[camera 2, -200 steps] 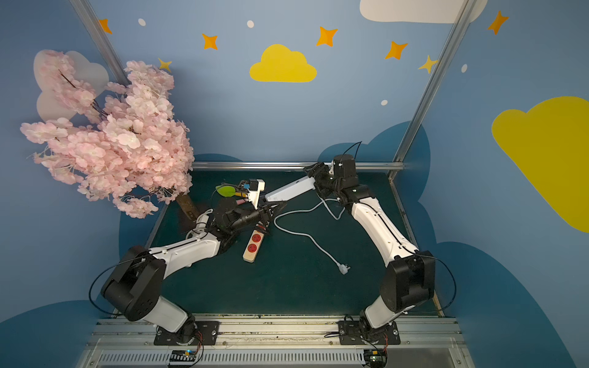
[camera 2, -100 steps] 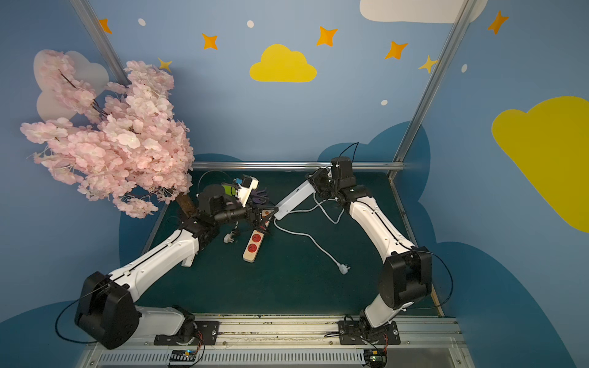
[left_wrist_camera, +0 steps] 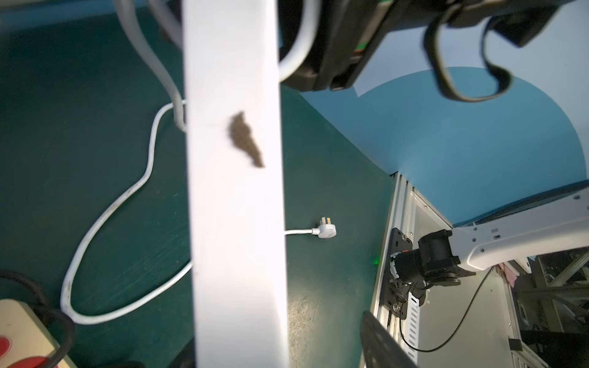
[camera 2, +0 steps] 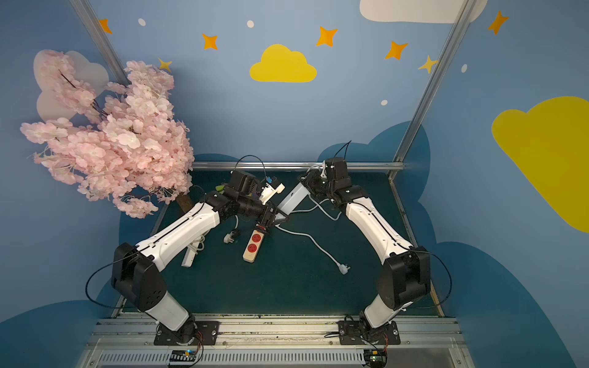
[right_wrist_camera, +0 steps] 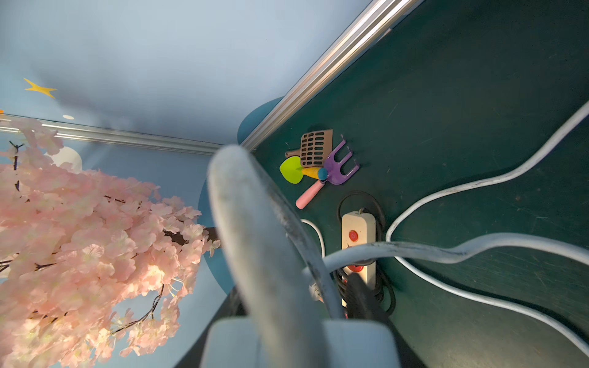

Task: Wrap the cord around the power strip
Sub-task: Adjust the power strip.

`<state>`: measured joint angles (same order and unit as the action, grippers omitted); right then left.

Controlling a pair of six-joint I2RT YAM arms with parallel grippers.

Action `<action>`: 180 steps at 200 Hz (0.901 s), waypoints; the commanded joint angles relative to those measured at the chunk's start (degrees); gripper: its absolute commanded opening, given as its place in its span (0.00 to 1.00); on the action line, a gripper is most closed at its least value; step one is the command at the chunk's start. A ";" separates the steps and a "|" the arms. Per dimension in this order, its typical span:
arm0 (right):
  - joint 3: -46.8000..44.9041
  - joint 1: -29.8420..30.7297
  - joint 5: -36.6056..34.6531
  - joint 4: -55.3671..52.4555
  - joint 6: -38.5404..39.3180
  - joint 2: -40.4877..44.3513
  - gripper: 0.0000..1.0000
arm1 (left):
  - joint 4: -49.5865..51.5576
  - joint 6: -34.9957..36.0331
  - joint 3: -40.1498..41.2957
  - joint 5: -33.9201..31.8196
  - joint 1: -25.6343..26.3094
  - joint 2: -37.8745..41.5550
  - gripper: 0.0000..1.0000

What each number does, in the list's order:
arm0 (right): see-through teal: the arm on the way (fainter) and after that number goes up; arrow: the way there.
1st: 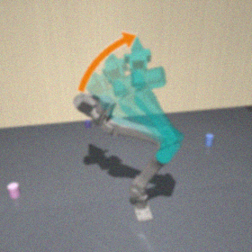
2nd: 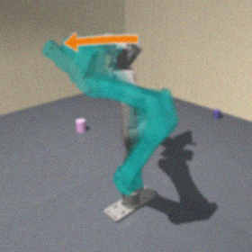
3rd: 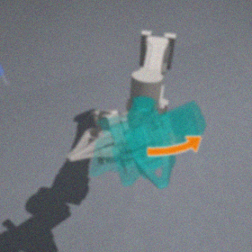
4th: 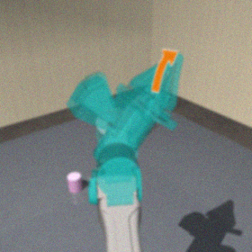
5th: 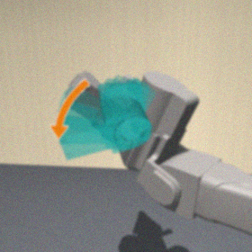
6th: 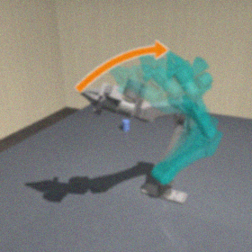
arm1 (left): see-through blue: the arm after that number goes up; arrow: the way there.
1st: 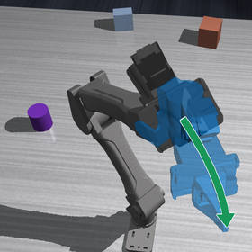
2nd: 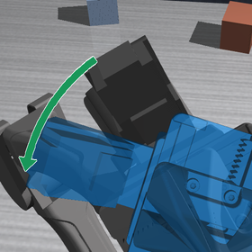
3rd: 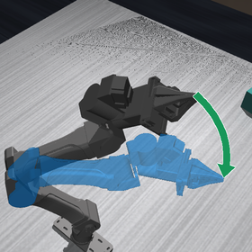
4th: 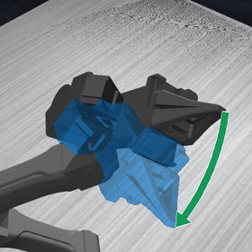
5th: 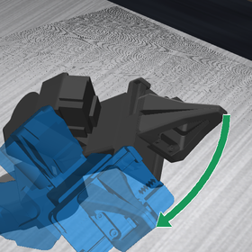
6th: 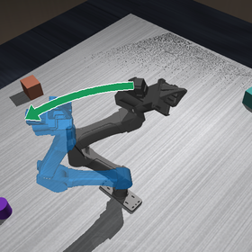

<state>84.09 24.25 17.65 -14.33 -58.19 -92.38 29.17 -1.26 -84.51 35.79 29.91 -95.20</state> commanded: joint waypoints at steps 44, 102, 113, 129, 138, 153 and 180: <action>3.45 1.15 1.88 5.25 0.60 0.45 0.17 | 1.02 -2.13 -3.15 -0.66 -0.25 -0.77 0.26; 3.21 -7.28 15.16 2.66 17.08 4.58 0.83 | -8.86 -10.76 -1.80 2.93 -4.73 4.45 0.03; 1.03 -9.60 18.33 2.16 22.42 6.49 0.85 | -10.15 -11.93 -2.23 4.09 -5.00 5.30 0.03; -3.82 -12.89 17.68 -0.05 32.58 10.02 0.86 | -10.25 -12.25 -3.57 5.23 -4.97 6.01 0.03; -7.88 -14.41 14.82 0.36 39.09 12.15 0.86 | -10.16 -12.49 -4.12 5.75 -4.90 6.48 0.03; -14.74 -14.90 5.38 1.61 53.22 15.00 0.86 | -9.18 -12.14 -5.29 6.35 -5.00 7.09 0.03; -21.61 -14.58 -5.97 4.86 69.83 14.22 0.86 | -5.55 -10.53 -8.78 7.25 -4.99 6.92 0.03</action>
<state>66.94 9.17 22.68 -11.33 -9.56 -76.14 24.49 -13.21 -89.01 39.66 24.91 -90.26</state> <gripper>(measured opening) 0.863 0.286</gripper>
